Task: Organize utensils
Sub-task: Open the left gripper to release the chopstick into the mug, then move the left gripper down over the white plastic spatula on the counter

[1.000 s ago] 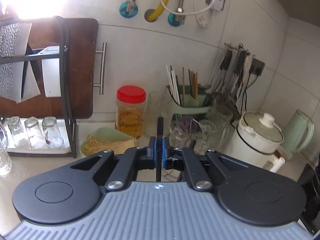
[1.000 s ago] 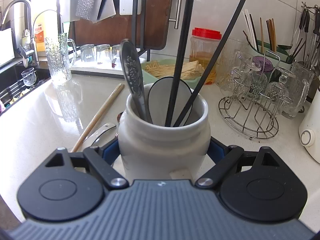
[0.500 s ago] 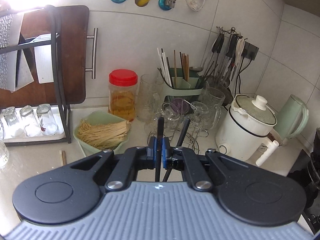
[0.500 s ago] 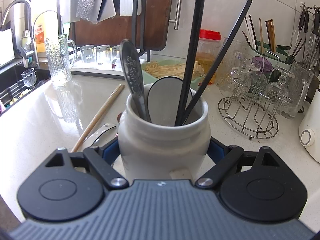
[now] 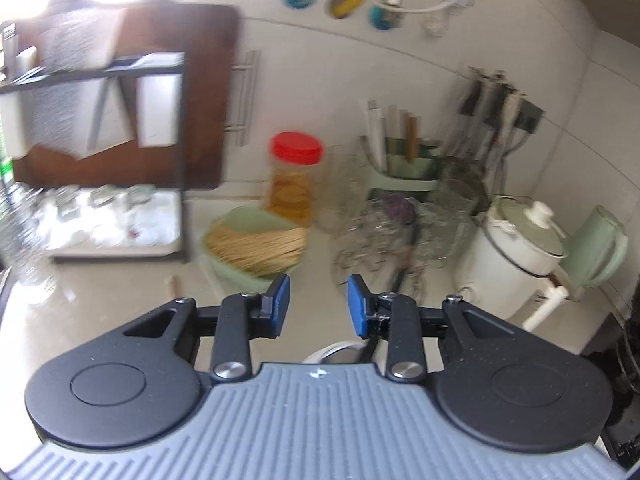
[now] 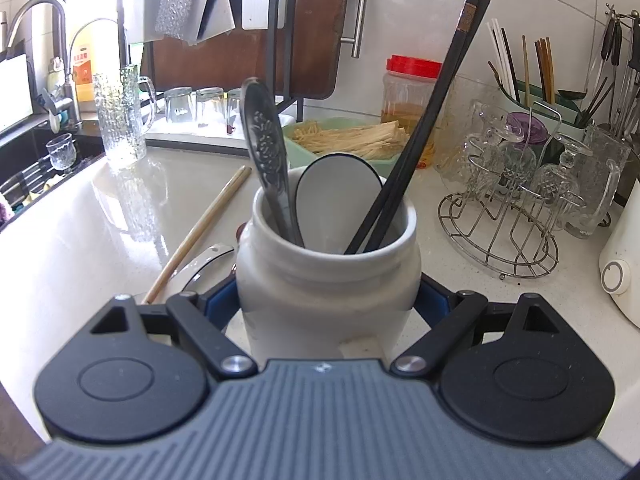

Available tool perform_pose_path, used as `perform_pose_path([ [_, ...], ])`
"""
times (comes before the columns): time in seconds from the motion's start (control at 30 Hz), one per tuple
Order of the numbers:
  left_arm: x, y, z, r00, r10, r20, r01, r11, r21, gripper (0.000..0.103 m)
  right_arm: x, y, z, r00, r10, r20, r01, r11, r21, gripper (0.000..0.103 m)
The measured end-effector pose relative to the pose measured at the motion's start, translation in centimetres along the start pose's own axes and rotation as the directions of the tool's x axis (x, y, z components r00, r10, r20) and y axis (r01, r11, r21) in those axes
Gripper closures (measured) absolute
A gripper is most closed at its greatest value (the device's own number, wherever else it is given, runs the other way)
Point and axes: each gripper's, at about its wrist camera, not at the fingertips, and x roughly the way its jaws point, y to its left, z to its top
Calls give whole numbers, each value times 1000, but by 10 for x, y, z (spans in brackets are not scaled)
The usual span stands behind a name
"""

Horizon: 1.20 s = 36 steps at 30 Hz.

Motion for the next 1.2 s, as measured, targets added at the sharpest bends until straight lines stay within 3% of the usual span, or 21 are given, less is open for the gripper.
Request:
perform_pose_path([
  [0.2,-5,46,-23,991,105,-80,-113,987,-111,65,1,1,2,1000,-8,-16,8,1000,5,12],
  [0.53,18,109,-51,971,114,-209,-152,972,-178,65,2,3,4,999,-32,-38,33,999,13,11],
  [0.93,89,137,-54,958,-61,-282,3,980,-201,65,1,10,11,986,-119,-113,128,989,70,11],
  [1.2,125,133,-70,936,-97,-338,62,991,-115,67,-1,10,8,980,-159,-122,172,980,98,11],
])
